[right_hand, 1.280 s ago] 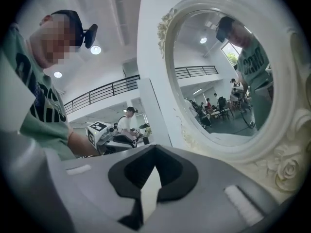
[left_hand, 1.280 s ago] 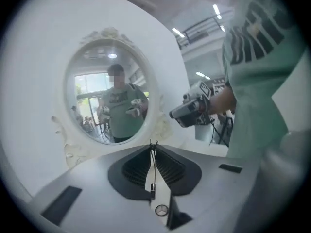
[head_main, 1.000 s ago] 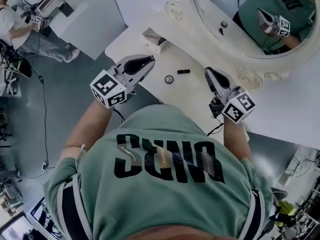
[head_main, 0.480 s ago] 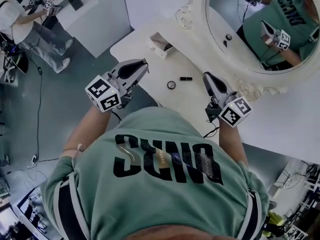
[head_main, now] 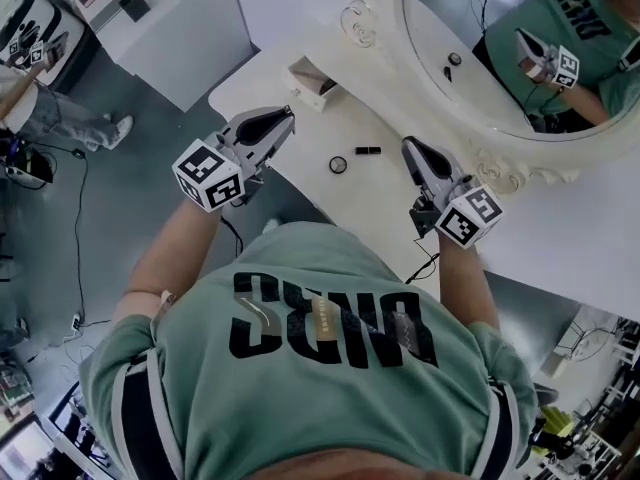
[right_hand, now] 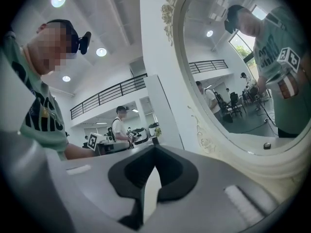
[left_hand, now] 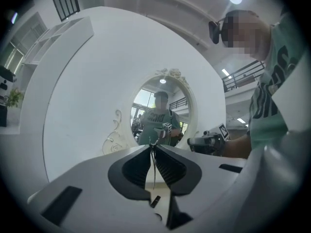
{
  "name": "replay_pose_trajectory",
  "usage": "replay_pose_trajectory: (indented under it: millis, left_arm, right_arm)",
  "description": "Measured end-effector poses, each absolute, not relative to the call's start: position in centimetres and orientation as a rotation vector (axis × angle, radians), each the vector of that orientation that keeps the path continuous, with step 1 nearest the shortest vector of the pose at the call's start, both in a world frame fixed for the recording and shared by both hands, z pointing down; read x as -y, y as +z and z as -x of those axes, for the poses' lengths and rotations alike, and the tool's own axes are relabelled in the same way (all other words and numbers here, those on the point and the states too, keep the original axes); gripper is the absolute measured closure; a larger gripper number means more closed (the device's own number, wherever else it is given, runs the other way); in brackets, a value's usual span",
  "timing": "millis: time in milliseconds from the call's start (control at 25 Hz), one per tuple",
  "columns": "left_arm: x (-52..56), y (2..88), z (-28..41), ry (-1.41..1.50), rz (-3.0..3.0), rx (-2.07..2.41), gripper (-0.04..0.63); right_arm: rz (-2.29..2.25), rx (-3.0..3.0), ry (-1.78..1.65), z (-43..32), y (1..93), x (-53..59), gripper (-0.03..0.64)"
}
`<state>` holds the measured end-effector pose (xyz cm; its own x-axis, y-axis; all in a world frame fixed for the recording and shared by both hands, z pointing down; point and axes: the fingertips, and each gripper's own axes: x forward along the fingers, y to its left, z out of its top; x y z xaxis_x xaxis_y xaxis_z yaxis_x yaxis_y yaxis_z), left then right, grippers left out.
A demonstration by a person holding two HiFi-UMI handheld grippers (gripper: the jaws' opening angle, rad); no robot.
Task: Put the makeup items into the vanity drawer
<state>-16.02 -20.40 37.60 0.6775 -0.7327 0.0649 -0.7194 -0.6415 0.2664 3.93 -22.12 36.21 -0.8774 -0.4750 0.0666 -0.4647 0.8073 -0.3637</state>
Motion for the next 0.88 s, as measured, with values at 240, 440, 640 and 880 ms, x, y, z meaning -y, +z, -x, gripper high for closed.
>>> replay_pose_trajectory:
  millis: [240,440,640,880]
  left_arm:
    - [27.4,42.6,16.0,0.103,-2.575,1.216,0.558]
    - [33.6,46.9,15.3,0.231,-2.581,1.224,0.558]
    - [38.9,50.4,14.7,0.29,-2.581,1.243,0.558]
    - [41.2,54.8,15.3,0.361,-2.533,1.333,0.555]
  right_arm:
    - [0.808,-2.961,-0.509,-2.3,37.7,27.4,0.607]
    - [0.813,-2.969,-0.55,-0.2,41.6,30.2,0.607]
    - [0.789,-3.007,-0.579,1.4,44.6,30.7,0.607]
    - [0.782,-3.014,-0.618,1.7,46.2,30.7,0.607]
